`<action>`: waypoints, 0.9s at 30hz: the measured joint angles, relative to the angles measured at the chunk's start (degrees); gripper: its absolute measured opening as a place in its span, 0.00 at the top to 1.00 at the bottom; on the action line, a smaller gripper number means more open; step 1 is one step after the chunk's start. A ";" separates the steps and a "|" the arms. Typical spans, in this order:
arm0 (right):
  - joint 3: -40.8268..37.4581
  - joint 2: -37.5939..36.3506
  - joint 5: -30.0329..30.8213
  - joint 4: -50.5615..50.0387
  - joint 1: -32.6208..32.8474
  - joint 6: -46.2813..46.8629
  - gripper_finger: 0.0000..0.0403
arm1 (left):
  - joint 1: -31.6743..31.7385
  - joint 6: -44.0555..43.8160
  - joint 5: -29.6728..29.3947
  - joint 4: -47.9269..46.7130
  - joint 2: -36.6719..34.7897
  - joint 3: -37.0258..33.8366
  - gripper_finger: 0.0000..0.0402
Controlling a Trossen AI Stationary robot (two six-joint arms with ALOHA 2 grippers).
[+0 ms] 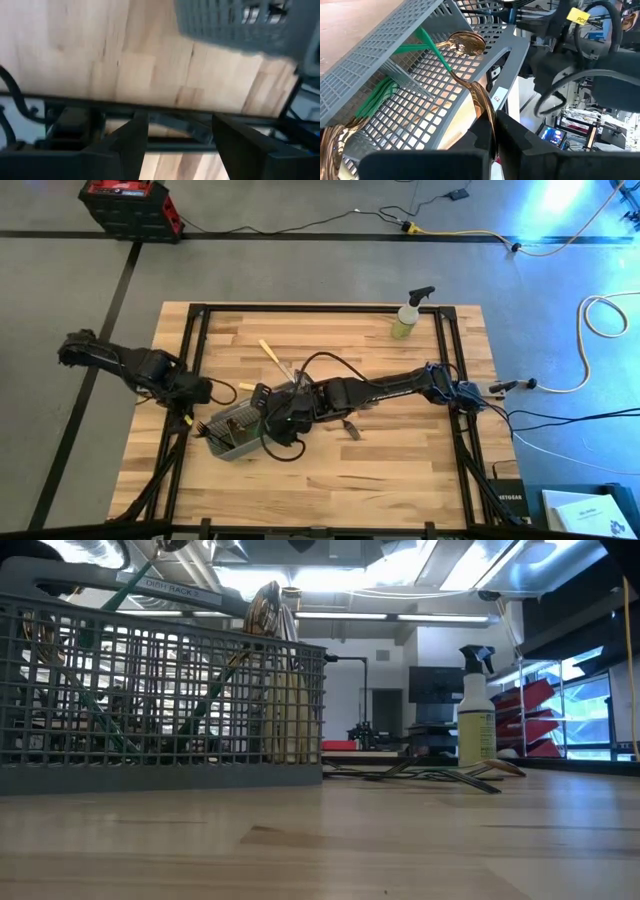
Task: Sort silverware
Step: Put the spoon into the silverware tray
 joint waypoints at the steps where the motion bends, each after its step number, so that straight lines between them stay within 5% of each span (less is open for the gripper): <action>1: 0.00 0.00 0.02 0.09 -0.02 0.00 1.00 | -0.76 -1.24 -0.82 0.08 0.00 0.00 0.51; 27: 0.81 -2.78 6.67 -1.60 1.09 -1.27 1.00 | -5.37 -2.79 -1.98 16.64 10.85 0.02 0.55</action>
